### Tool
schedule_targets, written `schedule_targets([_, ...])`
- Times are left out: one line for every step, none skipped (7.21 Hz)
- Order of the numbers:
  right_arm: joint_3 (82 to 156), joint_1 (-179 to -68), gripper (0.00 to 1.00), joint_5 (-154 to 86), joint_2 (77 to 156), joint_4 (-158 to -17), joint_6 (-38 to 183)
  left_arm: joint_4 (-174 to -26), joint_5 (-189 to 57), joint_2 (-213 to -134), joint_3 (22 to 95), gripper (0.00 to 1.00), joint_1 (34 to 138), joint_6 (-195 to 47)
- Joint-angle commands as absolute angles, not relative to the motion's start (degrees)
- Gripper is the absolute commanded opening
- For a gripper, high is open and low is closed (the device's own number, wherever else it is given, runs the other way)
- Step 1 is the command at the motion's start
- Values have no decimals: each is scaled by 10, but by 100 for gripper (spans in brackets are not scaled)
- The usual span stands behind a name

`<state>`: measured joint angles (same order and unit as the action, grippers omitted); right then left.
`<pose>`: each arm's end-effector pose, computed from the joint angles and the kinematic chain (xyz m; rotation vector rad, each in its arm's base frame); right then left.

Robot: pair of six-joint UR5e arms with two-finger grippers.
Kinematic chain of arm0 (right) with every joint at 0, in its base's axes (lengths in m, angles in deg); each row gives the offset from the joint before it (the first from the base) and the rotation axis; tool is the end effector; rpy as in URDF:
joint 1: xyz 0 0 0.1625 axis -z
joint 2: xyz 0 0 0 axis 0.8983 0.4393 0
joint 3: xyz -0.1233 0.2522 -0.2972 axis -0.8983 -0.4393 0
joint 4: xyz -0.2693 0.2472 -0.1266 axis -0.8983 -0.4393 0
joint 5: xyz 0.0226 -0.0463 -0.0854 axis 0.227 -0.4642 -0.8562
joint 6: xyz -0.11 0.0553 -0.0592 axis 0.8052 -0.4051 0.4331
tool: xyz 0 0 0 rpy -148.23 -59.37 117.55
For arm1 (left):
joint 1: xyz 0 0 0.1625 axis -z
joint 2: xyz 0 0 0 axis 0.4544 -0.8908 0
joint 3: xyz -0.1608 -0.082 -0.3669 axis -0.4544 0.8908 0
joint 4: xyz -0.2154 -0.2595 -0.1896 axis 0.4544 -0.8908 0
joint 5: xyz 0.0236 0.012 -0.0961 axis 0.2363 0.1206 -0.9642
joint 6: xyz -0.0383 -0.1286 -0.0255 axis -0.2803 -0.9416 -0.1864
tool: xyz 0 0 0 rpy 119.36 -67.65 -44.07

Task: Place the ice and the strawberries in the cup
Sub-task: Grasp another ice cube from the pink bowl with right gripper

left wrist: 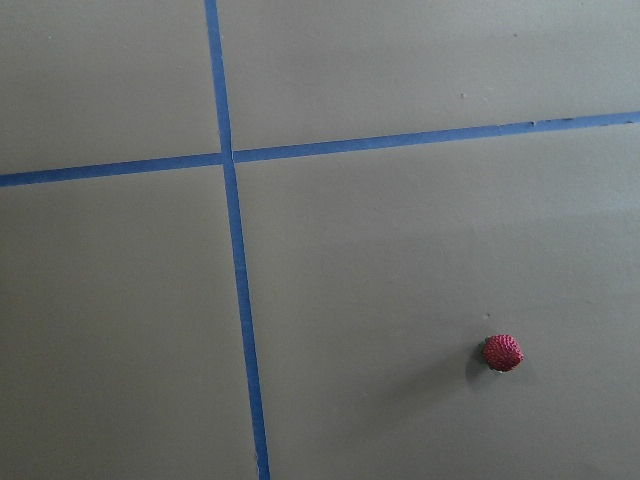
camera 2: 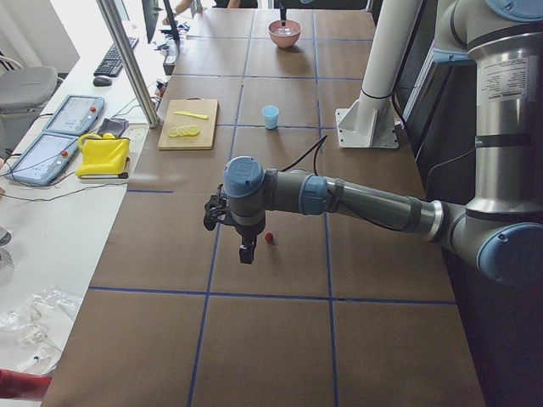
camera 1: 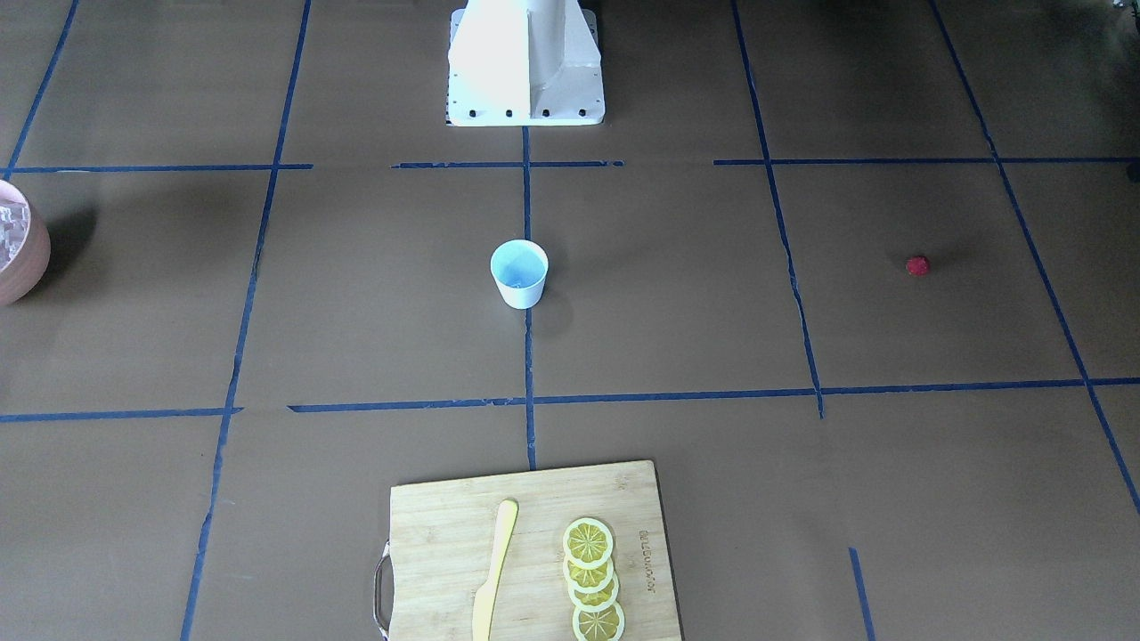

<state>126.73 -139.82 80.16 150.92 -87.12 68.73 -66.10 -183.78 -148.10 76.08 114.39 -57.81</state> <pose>-0.0594 -0.3724 0.6573 -0.0891 -0.8311 0.0323 -0.0106 -0.4216 0.5700 0.0708 0.8581 0.1028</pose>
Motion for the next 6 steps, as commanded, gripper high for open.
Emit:
schedule_targets([1244, -1398, 78, 804, 1509, -841, 684, -661, -1838, -1481, 762, 100, 1144, -578])
schedule_targets([1244, -1397, 78, 805, 1509, -841, 684, -661, -1838, -1481, 762, 100, 1144, -578])
schedule_targets([1244, -1394, 78, 806, 1509, -841, 679, -661, -1838, -1481, 762, 100, 1144, -578])
schedule_targets([1244, -1380, 79, 810, 1508, -840, 675, -661, -1838, -1481, 762, 100, 1144, -577])
schedule_targets([1243, -1373, 81, 810, 1509, -841, 675, -661, -1838, -1481, 763, 100, 1144, -577])
schedule_targets([1241, -1365, 81, 810, 1509, -841, 675, -661, -1838, -1481, 763, 100, 1144, -577])
